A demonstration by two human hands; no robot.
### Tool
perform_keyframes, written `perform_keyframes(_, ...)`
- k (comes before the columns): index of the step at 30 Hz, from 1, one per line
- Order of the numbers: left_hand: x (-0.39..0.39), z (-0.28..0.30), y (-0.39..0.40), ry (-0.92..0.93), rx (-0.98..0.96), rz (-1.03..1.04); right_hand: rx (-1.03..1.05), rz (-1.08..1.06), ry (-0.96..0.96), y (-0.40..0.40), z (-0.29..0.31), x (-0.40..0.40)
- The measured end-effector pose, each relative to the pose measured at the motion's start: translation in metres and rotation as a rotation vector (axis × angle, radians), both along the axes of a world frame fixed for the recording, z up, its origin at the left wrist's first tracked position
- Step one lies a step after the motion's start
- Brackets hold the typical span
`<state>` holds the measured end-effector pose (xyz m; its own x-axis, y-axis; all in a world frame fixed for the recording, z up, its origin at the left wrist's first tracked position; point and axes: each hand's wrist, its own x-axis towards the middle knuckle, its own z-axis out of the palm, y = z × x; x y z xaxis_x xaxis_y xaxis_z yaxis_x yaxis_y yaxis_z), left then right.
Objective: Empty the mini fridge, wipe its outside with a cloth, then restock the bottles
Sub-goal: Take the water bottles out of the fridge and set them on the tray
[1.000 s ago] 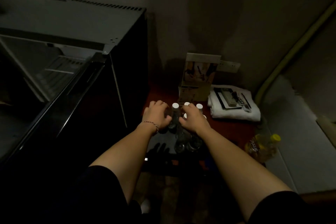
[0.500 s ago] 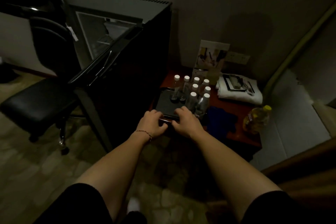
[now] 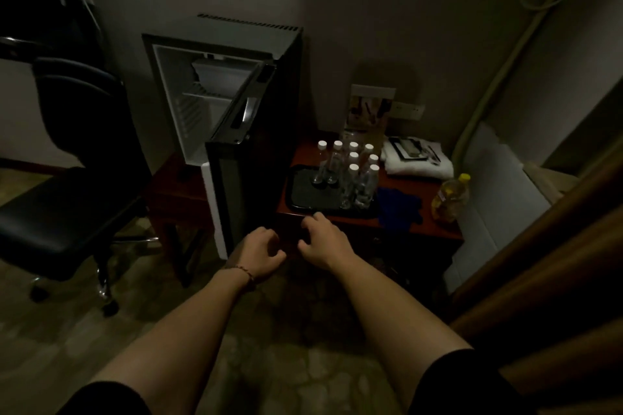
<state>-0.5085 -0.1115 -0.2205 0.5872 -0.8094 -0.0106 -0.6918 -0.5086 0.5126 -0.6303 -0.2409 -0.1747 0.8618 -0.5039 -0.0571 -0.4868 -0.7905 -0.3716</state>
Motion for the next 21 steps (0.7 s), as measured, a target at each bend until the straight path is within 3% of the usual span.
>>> perform_keyframes(8, 0.022, 0.008, 0.085, -0.015, 0.101, -0.151, -0.005, -0.008, 0.021, 0.090, -0.010, 0.022)
perform_keyframes(11, 0.039, 0.006, 0.109, 0.041, 0.055, -0.068, 0.029, -0.011, 0.032, 0.115, -0.014, 0.030)
perform_keyframes(21, 0.114, 0.012, 0.153, -0.014, 0.073, 0.035, 0.041, 0.062, 0.069, 0.160, -0.005, 0.118)
